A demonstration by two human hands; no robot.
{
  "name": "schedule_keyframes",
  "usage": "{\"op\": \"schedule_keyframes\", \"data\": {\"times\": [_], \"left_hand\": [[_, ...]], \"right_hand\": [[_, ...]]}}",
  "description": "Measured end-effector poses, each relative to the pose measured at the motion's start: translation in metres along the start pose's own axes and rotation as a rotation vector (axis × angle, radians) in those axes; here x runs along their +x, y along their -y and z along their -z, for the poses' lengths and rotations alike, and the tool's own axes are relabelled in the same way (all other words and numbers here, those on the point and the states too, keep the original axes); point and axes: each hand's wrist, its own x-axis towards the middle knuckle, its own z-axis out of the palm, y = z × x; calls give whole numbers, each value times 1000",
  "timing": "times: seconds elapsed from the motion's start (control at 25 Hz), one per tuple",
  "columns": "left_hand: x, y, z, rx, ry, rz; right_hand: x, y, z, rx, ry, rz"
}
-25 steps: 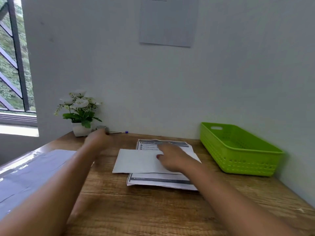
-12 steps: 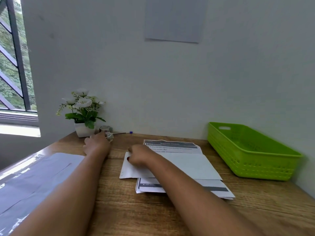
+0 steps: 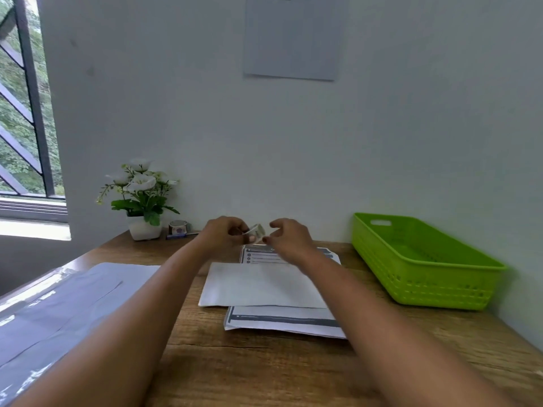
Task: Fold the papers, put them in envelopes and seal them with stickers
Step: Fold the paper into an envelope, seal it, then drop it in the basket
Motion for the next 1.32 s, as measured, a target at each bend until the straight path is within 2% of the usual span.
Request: {"op": "schedule_keyframes", "data": {"times": [0.2,0.44,0.72,0.84,0.96,1.08,1.2,1.32], "left_hand": [[-4,-60,-30,9,92,-148],[-9,-88,-63,-43,69,-136],[-14,-82,-77,-146,103,-94],[-13,-79,-80,-122,99,-81],[-9,-68,-70,-1,21,-35],[-7,-40,-47,255,-111,28],[-13,-4,-30,447,-230,215],[-20,28,-20,424,-274,430]], "right_hand": [[-25,-41,45,149,-175,-41],[-50,-70,65,191,-266,-13],[-48,-85,64,353,-219,-101],[-47,-88,66,431,-233,-148],[-50,-89,71,600,-210,-187],[-54,-89,76,675,-190,-195],[-55,-91,73,622,-204,-182],[-54,-95,69,427,-251,-97]]}}
